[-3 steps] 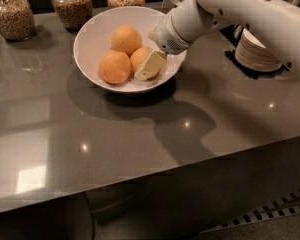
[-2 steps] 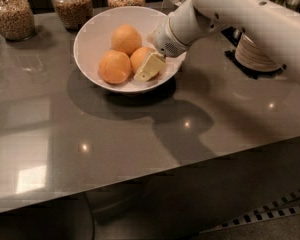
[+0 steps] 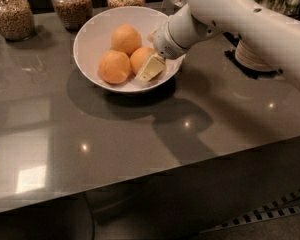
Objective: Pick orange from white bowl
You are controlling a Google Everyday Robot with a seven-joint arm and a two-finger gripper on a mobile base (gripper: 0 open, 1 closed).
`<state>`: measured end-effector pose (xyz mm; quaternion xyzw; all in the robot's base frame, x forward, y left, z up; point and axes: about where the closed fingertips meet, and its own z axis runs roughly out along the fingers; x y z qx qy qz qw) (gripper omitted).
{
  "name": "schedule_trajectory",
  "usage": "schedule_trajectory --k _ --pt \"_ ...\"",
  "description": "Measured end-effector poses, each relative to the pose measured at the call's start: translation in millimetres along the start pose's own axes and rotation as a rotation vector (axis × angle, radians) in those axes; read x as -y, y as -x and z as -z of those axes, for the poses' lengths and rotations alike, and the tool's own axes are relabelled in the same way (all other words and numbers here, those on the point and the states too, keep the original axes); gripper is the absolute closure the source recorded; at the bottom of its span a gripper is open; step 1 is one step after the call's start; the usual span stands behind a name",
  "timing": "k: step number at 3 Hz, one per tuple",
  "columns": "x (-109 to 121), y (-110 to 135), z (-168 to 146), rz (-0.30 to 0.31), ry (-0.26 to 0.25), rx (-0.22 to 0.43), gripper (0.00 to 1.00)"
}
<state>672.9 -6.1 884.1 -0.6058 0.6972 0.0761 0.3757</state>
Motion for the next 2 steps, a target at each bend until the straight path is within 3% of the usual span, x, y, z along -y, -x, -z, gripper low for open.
schedule_trajectory --k 2 --pt "6.6 -14.1 -16.6 0.013 -0.011 -0.039 0.28"
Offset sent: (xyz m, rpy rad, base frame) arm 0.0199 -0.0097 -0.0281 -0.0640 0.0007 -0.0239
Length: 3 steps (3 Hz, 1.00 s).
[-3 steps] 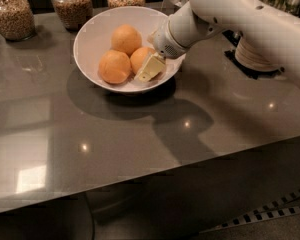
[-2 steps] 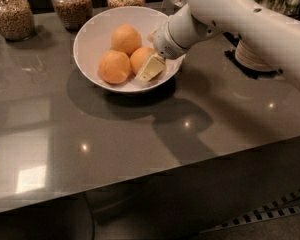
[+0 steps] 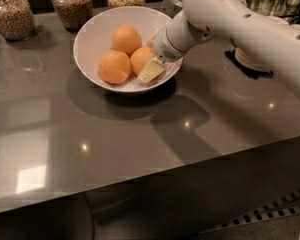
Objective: Pick orange from white bowl
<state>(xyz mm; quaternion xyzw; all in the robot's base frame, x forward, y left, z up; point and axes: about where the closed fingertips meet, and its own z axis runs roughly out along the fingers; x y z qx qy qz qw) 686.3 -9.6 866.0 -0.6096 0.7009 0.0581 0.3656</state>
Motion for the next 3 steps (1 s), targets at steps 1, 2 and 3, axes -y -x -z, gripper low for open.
schedule_trajectory --k 1,2,3 --pt "-1.9 -4.2 -3.0 -0.001 0.010 -0.012 0.47" --pt "-4.2 -4.3 -0.8 0.004 0.022 -0.017 0.71" --pt "-4.7 -0.7 2.7 0.009 0.025 -0.013 0.93"
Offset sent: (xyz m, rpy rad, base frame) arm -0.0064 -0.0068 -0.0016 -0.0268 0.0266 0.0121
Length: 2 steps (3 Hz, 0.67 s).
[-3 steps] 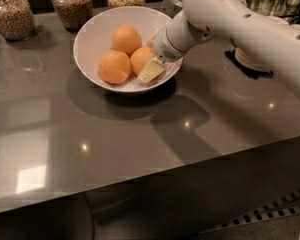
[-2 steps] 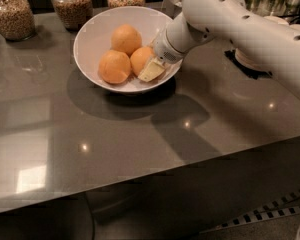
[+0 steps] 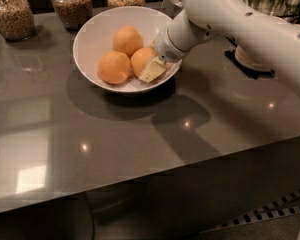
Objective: Pick orange from white bowl
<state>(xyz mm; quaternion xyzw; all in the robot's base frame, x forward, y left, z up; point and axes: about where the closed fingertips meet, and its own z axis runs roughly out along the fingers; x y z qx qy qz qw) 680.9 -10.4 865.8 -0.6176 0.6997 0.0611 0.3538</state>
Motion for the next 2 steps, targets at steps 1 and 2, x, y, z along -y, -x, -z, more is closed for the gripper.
schedule_trajectory --k 1,2 --pt "4.0 20.6 23.0 0.020 -0.007 0.025 1.00" --pt "8.5 38.7 44.3 0.037 -0.021 0.054 1.00"
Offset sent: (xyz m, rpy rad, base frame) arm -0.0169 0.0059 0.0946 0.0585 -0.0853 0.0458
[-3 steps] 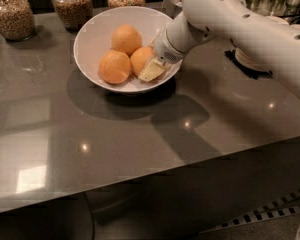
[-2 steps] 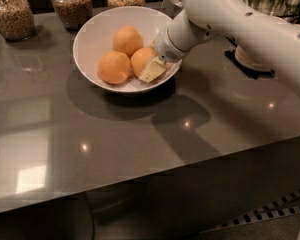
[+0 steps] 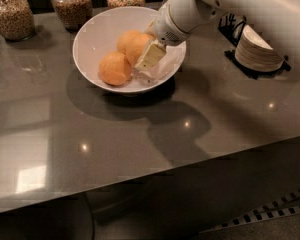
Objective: Pick orange from white bowl
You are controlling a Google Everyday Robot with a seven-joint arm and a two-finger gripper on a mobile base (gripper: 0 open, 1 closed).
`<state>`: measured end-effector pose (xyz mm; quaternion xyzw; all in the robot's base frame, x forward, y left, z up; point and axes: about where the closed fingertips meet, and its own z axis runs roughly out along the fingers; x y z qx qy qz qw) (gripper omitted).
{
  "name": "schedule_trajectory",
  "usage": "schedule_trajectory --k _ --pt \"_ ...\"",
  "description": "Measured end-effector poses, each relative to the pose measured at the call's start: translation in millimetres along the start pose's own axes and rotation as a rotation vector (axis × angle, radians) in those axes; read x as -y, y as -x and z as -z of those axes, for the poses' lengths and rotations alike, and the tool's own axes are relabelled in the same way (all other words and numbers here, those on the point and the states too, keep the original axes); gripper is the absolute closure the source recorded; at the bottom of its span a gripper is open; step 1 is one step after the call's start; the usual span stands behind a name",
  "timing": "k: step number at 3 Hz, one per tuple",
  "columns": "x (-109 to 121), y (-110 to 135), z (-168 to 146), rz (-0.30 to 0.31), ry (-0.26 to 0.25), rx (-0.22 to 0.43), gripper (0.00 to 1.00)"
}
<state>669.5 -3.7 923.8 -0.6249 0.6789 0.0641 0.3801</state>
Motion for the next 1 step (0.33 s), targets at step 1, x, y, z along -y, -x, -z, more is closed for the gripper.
schedule_trajectory --k 1 --pt "4.0 27.2 31.2 0.023 0.000 0.052 1.00"
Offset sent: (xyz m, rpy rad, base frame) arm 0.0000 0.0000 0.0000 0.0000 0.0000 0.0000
